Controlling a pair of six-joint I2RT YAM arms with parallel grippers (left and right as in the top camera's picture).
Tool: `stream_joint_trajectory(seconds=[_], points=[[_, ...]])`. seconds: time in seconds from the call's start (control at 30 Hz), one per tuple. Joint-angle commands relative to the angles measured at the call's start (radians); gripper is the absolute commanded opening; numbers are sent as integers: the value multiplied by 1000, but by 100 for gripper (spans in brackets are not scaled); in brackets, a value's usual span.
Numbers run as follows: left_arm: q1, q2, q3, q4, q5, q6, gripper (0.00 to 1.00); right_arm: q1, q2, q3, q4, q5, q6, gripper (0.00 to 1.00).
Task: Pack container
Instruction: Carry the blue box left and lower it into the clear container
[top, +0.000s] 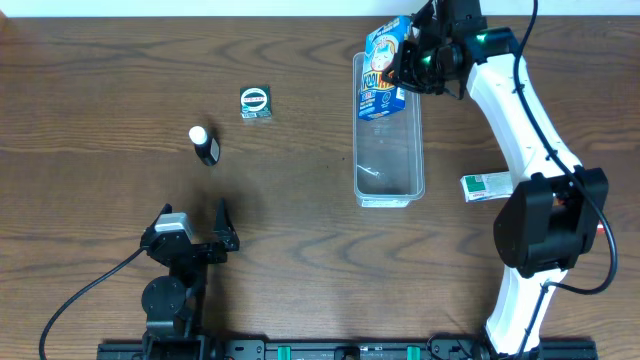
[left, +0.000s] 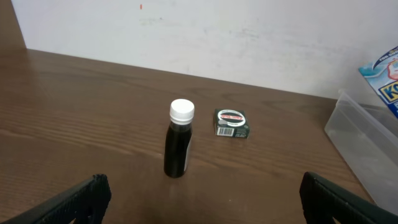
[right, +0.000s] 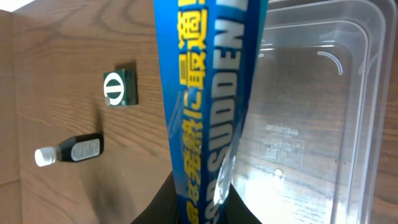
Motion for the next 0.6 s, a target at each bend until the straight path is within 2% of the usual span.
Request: stream_joint_trajectory(seconds=[0.0,0.37,0.47,0.5,0.53,0.57], points=[[-3,-7,-19,-39,-26,6,98,9,43,1,10,-2,15,12],[-3,-7,-19,-39,-26,6,98,9,67,1,60,-10,19,12],[-3,-7,-19,-39,-26,6,98,9,68,1,63,-10,19,16],[-3,-7,-19,-39,-26,6,98,9,68,1,62,-10,19,23],[-3,-7,-19,-39,-26,6,98,9,68,1,62,-10,19,36],[-3,-7,-19,-39,-26,6,98,9,68,1,62,-10,19,54]])
